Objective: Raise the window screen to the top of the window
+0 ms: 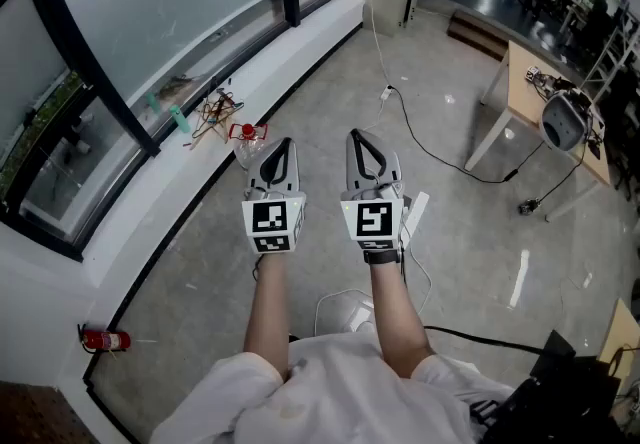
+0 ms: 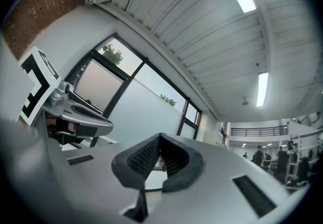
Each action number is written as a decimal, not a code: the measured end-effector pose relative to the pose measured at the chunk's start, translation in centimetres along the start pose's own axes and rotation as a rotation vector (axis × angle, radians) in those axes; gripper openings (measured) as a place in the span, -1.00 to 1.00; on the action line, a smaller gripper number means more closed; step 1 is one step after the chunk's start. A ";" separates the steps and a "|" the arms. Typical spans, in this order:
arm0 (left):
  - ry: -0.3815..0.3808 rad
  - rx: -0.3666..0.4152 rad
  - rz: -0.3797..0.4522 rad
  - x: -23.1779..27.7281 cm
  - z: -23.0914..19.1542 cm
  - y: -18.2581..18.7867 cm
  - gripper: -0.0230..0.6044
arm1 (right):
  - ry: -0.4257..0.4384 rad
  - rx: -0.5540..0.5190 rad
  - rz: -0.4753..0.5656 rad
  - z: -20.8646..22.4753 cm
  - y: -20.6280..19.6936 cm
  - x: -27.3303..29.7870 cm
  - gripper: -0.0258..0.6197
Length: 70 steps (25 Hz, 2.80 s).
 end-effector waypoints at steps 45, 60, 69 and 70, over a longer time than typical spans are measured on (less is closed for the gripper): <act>0.862 0.033 -0.088 -25.5 -64.7 -5.5 -0.93 | 1.073 0.404 0.188 -67.5 18.5 38.6 -0.92; 0.917 -0.021 -0.173 -27.2 -82.0 -13.1 -0.93 | 1.170 0.454 0.006 -83.9 15.8 50.7 -0.92; 0.808 0.098 -0.177 -28.2 -99.2 -12.7 -0.93 | 1.060 0.440 0.050 -95.1 21.3 60.0 -0.92; 0.797 0.101 -0.176 -28.4 -100.5 -12.9 -0.93 | 1.049 0.437 0.043 -96.1 21.4 60.5 -0.92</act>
Point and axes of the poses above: the fingertips, and each gripper's own axes: x forward along the fingers, z to its right, y out of its top, the point moved 7 cm from there along -x, backward along the fingers, and after that the axes turned 1 degree about x, right-handed, at the moved point
